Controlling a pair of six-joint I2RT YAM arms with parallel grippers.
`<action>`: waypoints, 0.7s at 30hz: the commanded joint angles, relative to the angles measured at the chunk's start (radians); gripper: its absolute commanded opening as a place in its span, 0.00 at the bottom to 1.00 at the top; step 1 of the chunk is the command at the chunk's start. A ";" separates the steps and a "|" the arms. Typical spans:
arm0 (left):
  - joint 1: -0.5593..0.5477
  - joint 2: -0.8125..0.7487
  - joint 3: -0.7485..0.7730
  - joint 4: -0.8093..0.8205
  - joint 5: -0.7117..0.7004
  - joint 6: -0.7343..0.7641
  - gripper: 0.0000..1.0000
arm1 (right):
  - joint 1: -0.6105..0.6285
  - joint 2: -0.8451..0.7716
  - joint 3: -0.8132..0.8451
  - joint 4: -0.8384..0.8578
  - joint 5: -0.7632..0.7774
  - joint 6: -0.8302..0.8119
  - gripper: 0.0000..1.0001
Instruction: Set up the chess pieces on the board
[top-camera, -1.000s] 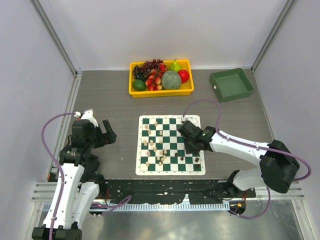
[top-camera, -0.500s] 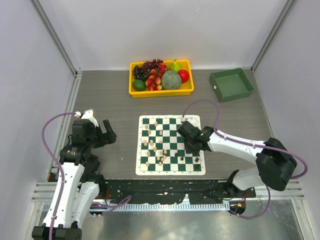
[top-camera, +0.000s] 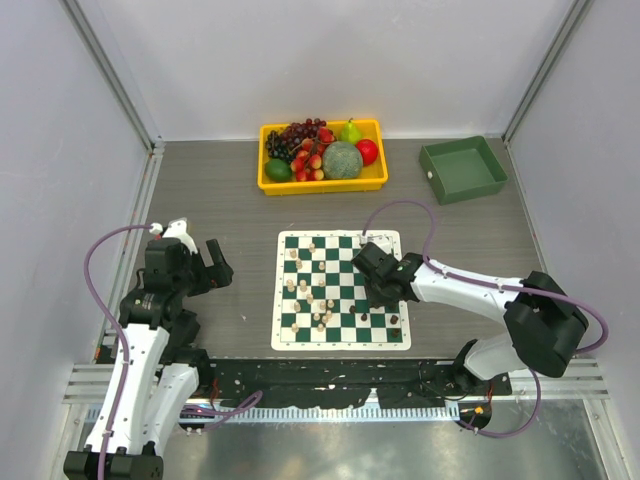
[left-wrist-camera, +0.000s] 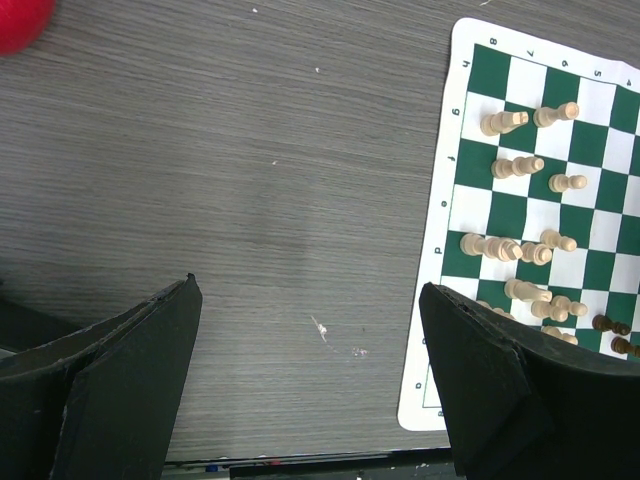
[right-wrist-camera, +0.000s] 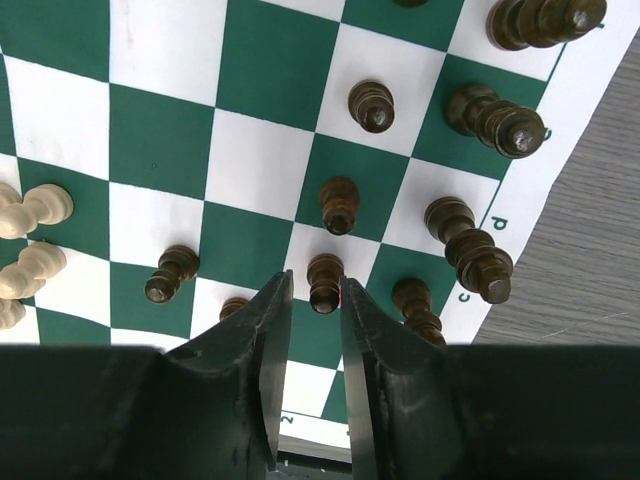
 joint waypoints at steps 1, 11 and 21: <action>0.003 0.002 0.019 0.014 0.016 -0.004 0.99 | 0.004 -0.014 0.015 0.024 -0.006 0.002 0.33; 0.003 0.000 0.017 0.014 0.021 -0.003 0.99 | 0.017 -0.173 -0.029 0.047 -0.035 0.045 0.38; 0.003 0.002 0.017 0.011 0.024 -0.006 0.99 | 0.048 -0.175 -0.077 0.093 -0.129 0.057 0.40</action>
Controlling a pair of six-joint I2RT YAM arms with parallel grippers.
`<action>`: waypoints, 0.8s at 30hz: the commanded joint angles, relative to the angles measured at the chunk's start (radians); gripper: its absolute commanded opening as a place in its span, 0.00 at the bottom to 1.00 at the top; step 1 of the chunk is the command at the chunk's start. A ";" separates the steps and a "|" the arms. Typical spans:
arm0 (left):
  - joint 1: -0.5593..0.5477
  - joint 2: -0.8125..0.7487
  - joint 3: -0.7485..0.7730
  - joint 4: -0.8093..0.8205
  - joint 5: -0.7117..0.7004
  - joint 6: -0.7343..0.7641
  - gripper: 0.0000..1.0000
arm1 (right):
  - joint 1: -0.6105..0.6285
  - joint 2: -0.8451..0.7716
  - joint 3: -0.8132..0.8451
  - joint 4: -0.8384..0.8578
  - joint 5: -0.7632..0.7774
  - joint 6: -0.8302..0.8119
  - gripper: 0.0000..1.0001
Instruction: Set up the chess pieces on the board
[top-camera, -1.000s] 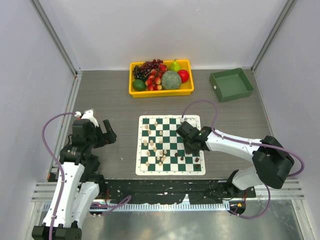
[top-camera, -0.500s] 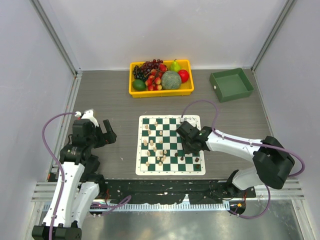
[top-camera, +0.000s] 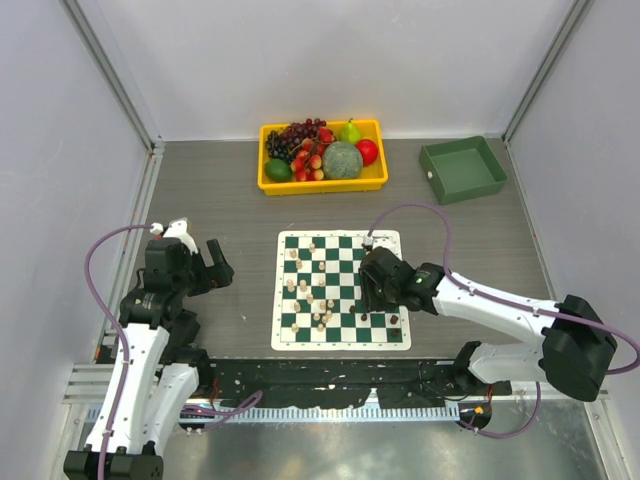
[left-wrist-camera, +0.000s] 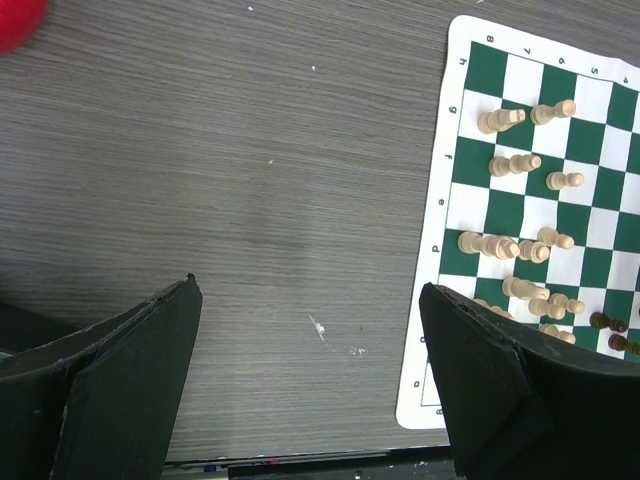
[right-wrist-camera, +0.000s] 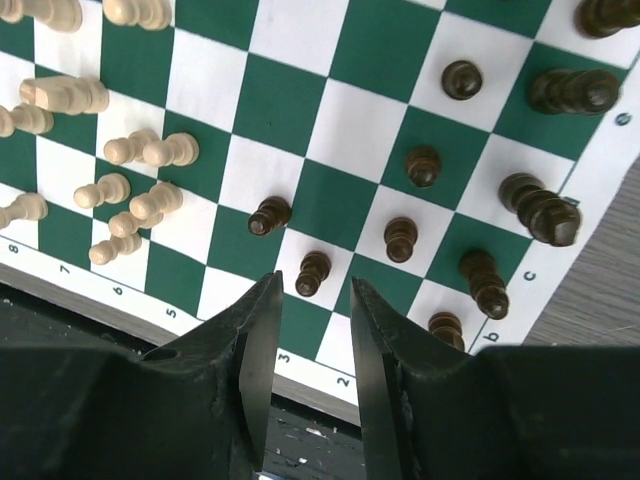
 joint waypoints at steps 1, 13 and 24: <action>0.003 -0.001 0.016 0.010 0.016 -0.006 0.99 | 0.015 0.032 -0.024 0.054 -0.047 0.023 0.40; 0.003 0.014 0.020 0.007 0.019 -0.006 1.00 | 0.030 0.101 -0.023 0.080 -0.062 0.029 0.39; 0.003 0.011 0.022 0.007 0.016 -0.006 1.00 | 0.033 0.124 -0.009 0.068 -0.042 0.016 0.22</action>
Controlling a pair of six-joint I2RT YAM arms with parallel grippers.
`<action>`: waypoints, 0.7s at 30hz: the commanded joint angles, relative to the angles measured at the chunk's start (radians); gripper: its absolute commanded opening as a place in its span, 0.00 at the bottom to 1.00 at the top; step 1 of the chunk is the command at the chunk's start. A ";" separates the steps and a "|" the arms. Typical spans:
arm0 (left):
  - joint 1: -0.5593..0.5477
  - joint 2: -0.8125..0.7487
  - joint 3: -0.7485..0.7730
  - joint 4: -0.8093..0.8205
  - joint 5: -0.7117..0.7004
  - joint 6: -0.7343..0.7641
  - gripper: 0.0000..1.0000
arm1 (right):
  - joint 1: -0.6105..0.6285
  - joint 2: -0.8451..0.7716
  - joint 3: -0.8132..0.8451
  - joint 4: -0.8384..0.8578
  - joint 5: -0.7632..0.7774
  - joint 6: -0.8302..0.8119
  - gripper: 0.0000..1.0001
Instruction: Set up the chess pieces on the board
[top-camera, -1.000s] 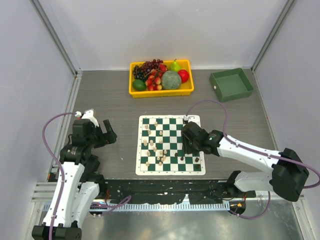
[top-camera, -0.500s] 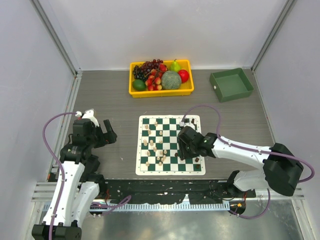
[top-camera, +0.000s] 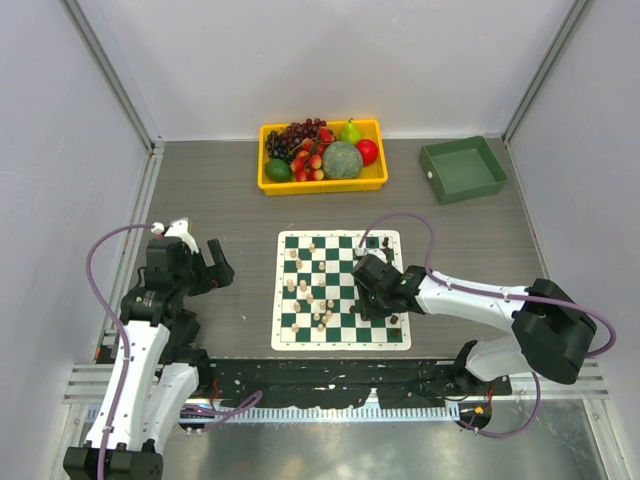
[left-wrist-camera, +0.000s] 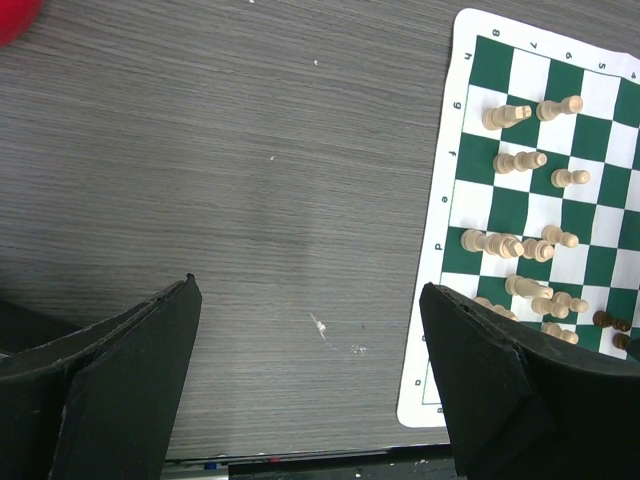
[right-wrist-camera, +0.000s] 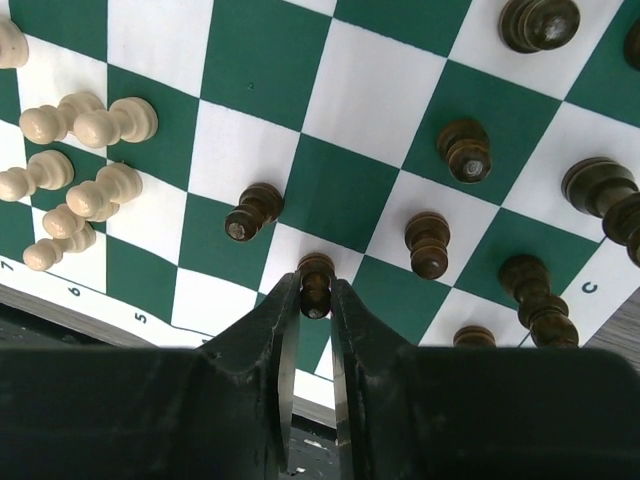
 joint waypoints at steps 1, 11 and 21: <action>0.003 -0.003 0.020 0.005 0.016 -0.006 0.99 | 0.008 -0.031 0.025 -0.001 0.028 -0.002 0.22; 0.004 -0.005 0.020 0.008 0.019 -0.006 1.00 | 0.010 -0.172 -0.050 -0.081 0.086 0.047 0.21; 0.004 0.000 0.020 0.007 0.014 -0.006 0.99 | 0.012 -0.129 -0.059 -0.086 0.098 0.047 0.21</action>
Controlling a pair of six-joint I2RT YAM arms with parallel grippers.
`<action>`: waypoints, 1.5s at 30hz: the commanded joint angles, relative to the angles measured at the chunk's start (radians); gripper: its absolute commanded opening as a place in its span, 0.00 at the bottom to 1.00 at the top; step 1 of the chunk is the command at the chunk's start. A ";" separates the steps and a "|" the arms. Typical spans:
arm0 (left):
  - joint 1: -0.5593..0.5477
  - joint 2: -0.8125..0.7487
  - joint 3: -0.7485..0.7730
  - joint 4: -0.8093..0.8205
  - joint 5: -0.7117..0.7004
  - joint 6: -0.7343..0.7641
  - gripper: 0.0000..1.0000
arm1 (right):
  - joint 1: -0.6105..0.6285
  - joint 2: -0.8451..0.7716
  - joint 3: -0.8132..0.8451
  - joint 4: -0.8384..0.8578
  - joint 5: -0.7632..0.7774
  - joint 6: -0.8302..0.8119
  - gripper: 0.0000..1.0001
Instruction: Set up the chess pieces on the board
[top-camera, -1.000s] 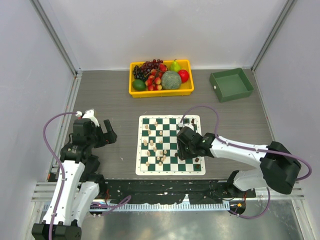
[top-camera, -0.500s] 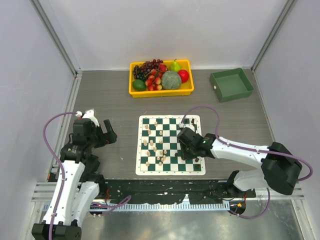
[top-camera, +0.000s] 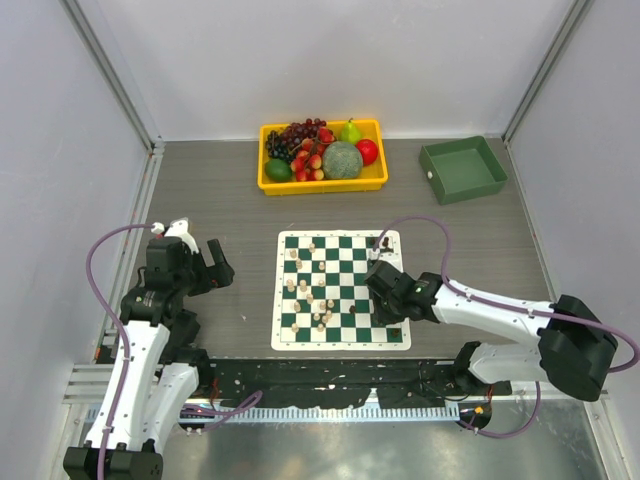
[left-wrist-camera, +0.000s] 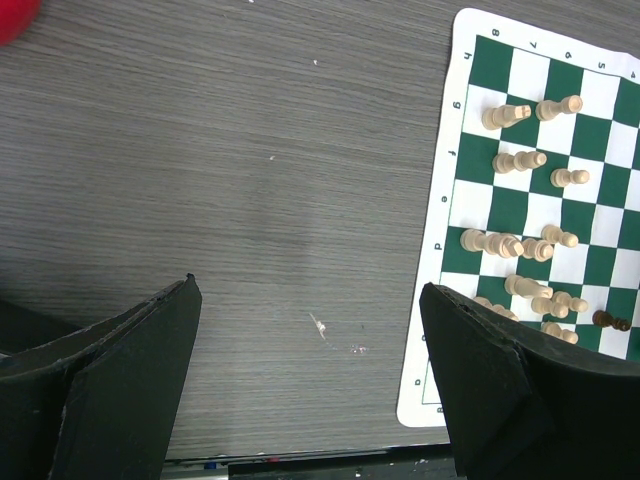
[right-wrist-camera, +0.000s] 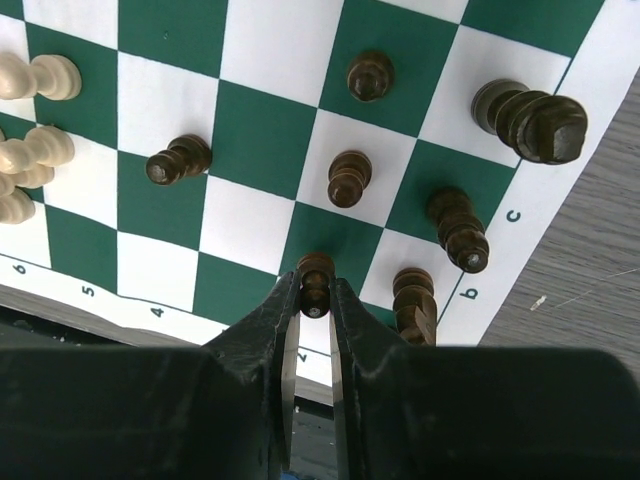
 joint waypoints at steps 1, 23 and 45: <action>0.004 0.000 0.023 0.007 0.013 -0.006 1.00 | 0.005 0.029 0.008 0.000 0.033 0.017 0.21; 0.003 0.004 0.020 0.010 0.018 -0.008 1.00 | 0.005 0.046 0.028 0.023 0.047 0.021 0.22; 0.003 0.001 0.020 0.010 0.021 -0.008 1.00 | 0.010 -0.005 0.172 0.009 0.001 -0.043 0.42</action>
